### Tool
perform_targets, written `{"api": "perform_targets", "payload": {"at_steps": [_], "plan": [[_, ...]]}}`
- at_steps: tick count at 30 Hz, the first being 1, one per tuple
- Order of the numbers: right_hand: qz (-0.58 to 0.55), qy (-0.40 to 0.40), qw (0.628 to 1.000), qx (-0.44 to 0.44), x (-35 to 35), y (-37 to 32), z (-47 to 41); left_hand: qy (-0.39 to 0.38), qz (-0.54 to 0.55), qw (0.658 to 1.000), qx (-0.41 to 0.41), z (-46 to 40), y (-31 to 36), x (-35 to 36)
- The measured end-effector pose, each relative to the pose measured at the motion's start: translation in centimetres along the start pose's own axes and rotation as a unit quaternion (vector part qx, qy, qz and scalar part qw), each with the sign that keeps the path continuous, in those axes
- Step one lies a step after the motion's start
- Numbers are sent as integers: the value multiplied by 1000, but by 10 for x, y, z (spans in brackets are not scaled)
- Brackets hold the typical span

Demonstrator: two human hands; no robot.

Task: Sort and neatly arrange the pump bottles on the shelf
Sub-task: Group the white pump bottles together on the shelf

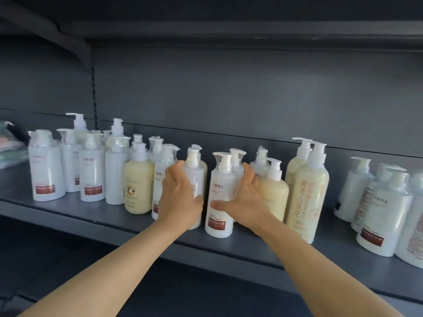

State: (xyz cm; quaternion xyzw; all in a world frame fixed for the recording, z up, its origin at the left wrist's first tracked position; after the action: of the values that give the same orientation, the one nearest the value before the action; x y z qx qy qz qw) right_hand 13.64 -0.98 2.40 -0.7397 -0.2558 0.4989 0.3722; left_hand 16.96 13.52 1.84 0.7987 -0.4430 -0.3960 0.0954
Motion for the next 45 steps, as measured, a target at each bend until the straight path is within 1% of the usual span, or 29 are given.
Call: {"api": "perform_targets", "payload": {"at_steps": [2, 4, 6, 8, 10, 13, 15, 18, 21, 25, 29, 33, 39, 45], "plan": [[-38, -18, 998, 40, 7, 6, -7, -14, 9, 1000, -4, 3, -5, 3], [-59, -31, 996, 66, 11, 14, -10, -34, -10, 999, -15, 4, -10, 7], [-36, -30, 995, 88, 14, 21, -9, -49, -26, 998, -28, 3, -16, 12], [-1, -10, 994, 106, 16, 26, -7, -61, -30, 997, -31, 3, -20, 17], [38, 1, 993, 107, 19, 27, -3, -77, -20, 996, -40, 1, -23, 22], [74, 23, 992, 96, 20, 23, 4, -106, 29, 991, -70, 0, -27, 29], [62, 31, 993, 97, 20, 22, 8, -112, 44, 990, -79, 1, -27, 31], [18, 18, 994, 103, 18, 21, 16, -116, 41, 989, -86, 4, -24, 30], [16, 26, 995, 94, 11, 21, 26, -111, 38, 988, -96, 10, -19, 24], [4, 42, 995, 90, -9, 26, 47, -126, 44, 987, -86, 23, -4, 16], [1, 81, 992, 102, -47, 35, 70, -147, 80, 984, -67, 38, 24, 18], [-1, 109, 986, 129, -94, 53, 91, -170, 115, 978, -26, 45, 68, 35], [5, 165, 972, 167, -178, 97, 121, -221, 148, 963, 30, 56, 152, 86], [1, 193, 960, 205, -269, 152, 142, -260, 178, 948, 46, 73, 238, 150]]}}
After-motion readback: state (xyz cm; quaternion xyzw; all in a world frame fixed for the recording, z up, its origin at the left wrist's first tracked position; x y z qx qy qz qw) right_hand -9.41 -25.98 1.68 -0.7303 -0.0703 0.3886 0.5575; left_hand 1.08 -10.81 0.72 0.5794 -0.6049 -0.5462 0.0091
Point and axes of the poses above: each hand's wrist, its own z-axis away from the middle knuckle, its own x-axis out of the palm, y = z × x, the point moved 4 cm from there along -z, towards the middle knuckle, and after that the axes turned 9 degrees about x, right-handed, at the moved point
